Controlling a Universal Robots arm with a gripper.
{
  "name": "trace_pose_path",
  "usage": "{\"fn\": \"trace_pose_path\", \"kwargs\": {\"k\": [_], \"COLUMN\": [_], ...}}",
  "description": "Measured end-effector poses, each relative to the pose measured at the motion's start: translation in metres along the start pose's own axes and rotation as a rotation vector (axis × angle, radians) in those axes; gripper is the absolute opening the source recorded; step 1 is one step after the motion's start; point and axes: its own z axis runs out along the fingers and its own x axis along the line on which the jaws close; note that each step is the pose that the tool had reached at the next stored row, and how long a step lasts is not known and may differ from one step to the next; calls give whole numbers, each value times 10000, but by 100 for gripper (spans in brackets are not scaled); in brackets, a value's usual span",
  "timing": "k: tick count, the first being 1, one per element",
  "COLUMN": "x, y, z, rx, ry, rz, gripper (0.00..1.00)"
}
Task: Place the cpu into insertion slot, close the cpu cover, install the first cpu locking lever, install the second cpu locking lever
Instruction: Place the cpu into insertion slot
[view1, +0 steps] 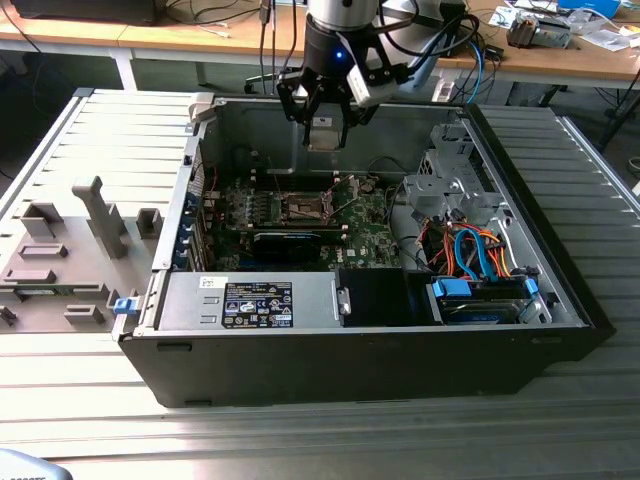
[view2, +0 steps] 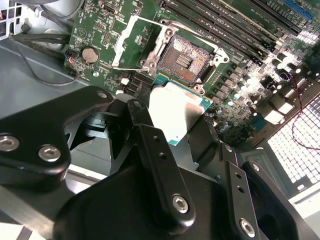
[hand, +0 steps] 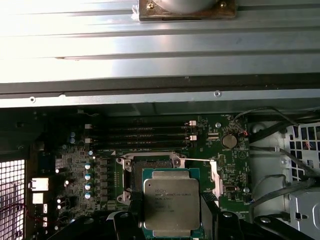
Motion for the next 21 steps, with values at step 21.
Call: {"fn": "trace_pose_path", "kwargs": {"k": [21], "x": [0], "y": [-7], "z": [55], "rx": [1], "ry": [0], "rz": [0], "gripper": [55]}}
